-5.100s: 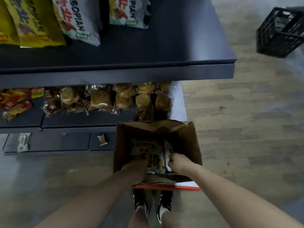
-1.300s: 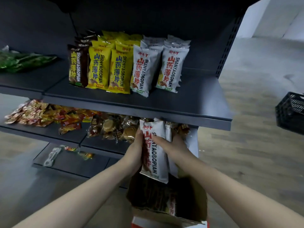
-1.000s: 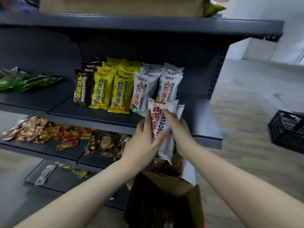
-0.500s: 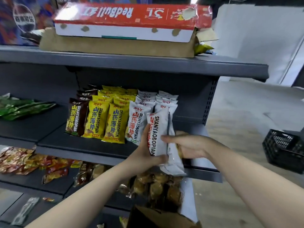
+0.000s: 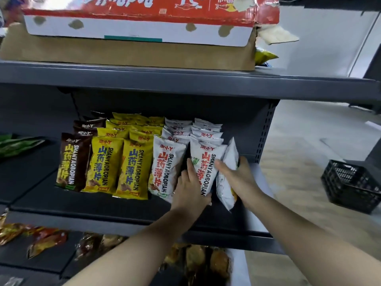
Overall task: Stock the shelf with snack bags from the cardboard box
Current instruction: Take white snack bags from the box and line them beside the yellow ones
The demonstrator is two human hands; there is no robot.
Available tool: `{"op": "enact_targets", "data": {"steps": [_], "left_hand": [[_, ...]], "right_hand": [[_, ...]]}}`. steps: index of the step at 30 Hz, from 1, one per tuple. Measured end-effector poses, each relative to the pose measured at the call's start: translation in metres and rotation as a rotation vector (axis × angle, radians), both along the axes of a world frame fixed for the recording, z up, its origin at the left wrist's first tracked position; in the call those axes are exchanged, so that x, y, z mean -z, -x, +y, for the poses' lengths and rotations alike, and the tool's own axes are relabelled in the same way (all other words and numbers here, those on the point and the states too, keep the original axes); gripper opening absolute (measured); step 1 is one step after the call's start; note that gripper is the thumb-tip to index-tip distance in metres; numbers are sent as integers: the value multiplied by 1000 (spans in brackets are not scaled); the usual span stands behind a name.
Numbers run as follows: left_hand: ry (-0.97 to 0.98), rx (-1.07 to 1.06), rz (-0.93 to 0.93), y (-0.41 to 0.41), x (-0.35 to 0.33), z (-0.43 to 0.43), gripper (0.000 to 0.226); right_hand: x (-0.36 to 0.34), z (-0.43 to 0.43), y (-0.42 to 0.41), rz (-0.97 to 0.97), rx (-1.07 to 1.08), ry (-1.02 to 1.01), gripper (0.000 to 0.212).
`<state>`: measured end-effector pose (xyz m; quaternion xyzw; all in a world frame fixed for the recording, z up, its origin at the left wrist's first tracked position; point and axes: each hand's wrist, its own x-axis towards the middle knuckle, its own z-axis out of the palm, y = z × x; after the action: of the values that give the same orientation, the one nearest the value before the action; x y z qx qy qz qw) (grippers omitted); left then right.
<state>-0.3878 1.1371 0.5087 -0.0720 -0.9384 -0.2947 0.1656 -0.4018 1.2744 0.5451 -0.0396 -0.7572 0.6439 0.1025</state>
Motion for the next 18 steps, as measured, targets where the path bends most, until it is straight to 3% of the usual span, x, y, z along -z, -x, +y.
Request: {"op": "enact_targets", "data": {"steps": [3, 9, 12, 18], "left_hand": [[-2, -51, 27, 11, 13, 7, 115], [-60, -102, 63, 22, 30, 8, 128], [-22, -138, 193, 27, 37, 7, 133], [119, -116, 136, 17, 29, 2, 132]], "right_hand": [[3, -7, 7, 59, 46, -39, 56], [7, -24, 18, 136, 96, -106, 67], [9, -30, 27, 143, 170, -116, 68], [7, -26, 36, 100, 193, -7, 67]]}}
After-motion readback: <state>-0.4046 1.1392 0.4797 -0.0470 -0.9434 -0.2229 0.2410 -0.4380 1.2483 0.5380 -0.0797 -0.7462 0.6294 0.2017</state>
